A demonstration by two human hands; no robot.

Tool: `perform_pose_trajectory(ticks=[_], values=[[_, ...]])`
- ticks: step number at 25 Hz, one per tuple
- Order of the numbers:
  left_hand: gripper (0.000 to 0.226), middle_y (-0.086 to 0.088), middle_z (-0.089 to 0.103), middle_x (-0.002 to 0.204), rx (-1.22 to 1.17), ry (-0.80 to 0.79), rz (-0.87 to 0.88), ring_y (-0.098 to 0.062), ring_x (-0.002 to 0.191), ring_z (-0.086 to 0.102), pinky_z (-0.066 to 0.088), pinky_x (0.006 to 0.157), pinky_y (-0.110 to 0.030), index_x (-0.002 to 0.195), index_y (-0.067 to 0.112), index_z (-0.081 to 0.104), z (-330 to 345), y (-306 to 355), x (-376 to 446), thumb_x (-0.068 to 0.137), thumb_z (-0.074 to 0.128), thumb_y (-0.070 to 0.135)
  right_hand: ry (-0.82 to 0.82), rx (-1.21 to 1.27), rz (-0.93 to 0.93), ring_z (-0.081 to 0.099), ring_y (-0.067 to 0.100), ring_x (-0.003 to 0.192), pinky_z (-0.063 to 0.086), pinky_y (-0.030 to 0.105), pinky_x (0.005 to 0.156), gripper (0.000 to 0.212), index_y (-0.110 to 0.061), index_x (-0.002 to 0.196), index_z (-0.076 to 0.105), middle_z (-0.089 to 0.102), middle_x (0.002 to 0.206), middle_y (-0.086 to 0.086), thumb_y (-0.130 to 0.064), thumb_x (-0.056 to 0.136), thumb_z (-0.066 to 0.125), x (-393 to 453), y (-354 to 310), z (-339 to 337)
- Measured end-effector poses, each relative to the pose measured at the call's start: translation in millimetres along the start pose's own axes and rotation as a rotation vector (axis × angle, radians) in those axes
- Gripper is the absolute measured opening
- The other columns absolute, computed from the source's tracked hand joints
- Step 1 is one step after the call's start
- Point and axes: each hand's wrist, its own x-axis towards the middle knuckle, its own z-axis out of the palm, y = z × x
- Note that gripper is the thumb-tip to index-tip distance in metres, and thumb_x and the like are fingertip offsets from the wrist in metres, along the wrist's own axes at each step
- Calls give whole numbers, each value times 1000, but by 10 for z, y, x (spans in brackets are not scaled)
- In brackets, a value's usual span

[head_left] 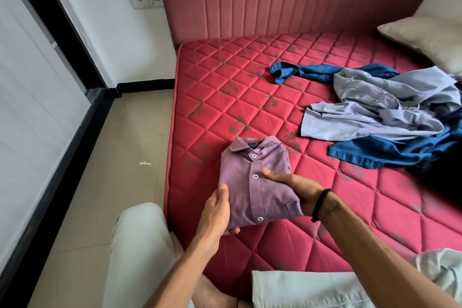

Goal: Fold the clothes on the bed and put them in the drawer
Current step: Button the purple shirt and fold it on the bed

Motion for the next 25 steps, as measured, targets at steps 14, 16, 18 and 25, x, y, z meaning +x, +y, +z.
perform_pose_trajectory(ticks=[14, 16, 18, 25], values=[[49, -13, 74, 82, 44, -138, 204, -23, 54, 68, 51, 43, -29, 101, 1, 71, 1037, 234, -307, 107, 46, 43, 162, 151, -348, 67, 30, 116, 55, 42, 100, 52, 5, 136, 59, 61, 139, 18, -18, 92, 74, -1172, 79, -702], [46, -9, 78, 93, 21, -240, 159, -27, 77, 74, 53, 56, -30, 109, 7, 72, 1406, 305, -445, 103, 53, 48, 241, 187, -417, 70, 27, 107, 57, 41, 96, 43, 2, 132, 63, 66, 131, 17, -17, 95, 70, -1585, 81, -894], [43, -5, 79, 87, 30, -357, 144, -25, 72, 72, 52, 54, -27, 103, 12, 73, 1810, 376, -661, 100, 57, 52, 327, 227, -483, 71, 26, 103, 58, 40, 94, 36, -1, 125, 67, 69, 124, 15, -17, 94, 70, -2049, 85, -1099], [32, 2, 72, 73, 174, -813, 314, -11, 55, 64, 53, 53, -25, 92, 14, 71, 3277, 383, -1627, 96, 66, 45, 660, 191, -710, 76, 20, 85, 62, 34, 76, 18, -2, 112, 71, 77, 103, 12, -7, 97, 63, -3795, 303, -1743]])
